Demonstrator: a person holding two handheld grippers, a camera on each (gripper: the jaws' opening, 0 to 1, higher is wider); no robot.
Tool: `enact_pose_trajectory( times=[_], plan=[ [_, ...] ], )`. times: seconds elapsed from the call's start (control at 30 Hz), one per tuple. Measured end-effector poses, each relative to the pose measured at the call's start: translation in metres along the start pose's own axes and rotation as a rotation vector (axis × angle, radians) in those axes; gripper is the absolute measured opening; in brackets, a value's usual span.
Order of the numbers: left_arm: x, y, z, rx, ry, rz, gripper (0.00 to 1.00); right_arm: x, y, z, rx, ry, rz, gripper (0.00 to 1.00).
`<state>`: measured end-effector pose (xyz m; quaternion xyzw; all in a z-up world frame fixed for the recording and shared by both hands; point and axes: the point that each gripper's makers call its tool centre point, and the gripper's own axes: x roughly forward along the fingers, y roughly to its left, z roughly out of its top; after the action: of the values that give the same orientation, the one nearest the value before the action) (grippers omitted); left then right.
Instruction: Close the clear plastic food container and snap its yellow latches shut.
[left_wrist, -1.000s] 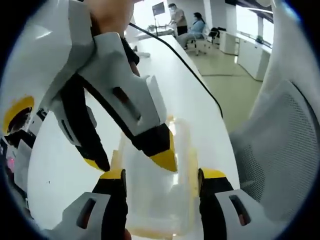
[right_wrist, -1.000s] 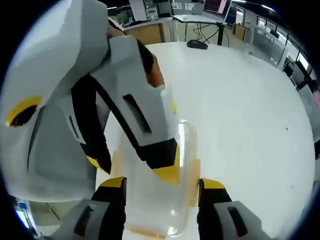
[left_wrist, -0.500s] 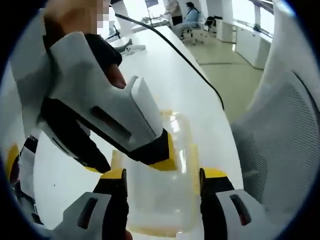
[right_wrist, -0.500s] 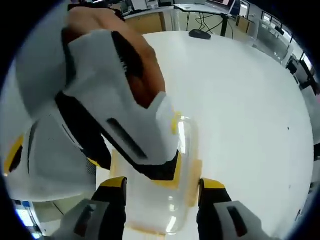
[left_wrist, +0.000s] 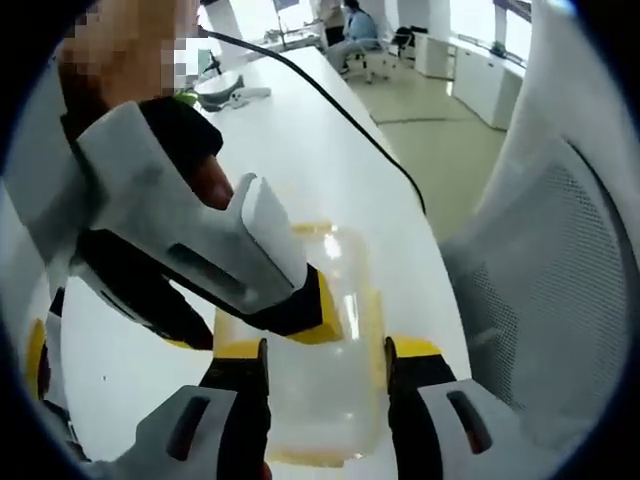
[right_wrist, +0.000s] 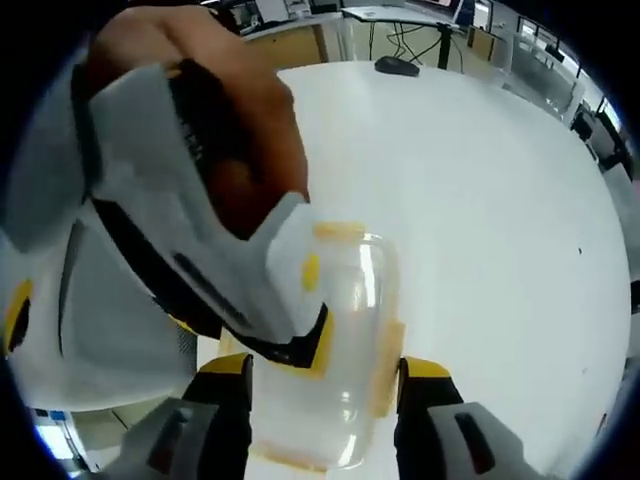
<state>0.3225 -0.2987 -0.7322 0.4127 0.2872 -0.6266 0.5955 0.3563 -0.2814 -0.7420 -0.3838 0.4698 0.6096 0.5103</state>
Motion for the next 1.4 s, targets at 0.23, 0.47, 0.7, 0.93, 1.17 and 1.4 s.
enact_pose_trajectory(
  times=[0.23, 0.47, 0.7, 0.93, 1.17, 1.4],
  plan=[
    [0.001, -0.001, -0.001, 0.016, 0.041, 0.015, 0.43, 0.001, 0.001, 0.000, 0.004, 0.025, 0.013, 0.55],
    [0.002, -0.001, -0.003, 0.015, 0.047, 0.017, 0.42, 0.002, 0.001, -0.001, 0.010, 0.016, 0.027, 0.54],
    [0.004, -0.007, -0.001, 0.064, 0.055, 0.028, 0.36, 0.002, -0.002, -0.001, 0.016, 0.041, 0.036, 0.50],
    [0.004, -0.003, -0.002, 0.048, 0.062, 0.028, 0.37, 0.005, -0.001, -0.004, -0.010, 0.107, 0.109, 0.51],
    [0.006, -0.006, -0.003, 0.051, 0.066, 0.056, 0.37, 0.007, 0.000, -0.003, 0.005, 0.087, 0.111, 0.51],
    [0.001, 0.000, -0.005, 0.089, 0.092, 0.079, 0.36, 0.007, -0.002, -0.006, 0.025, 0.052, 0.083, 0.52]
  ],
)
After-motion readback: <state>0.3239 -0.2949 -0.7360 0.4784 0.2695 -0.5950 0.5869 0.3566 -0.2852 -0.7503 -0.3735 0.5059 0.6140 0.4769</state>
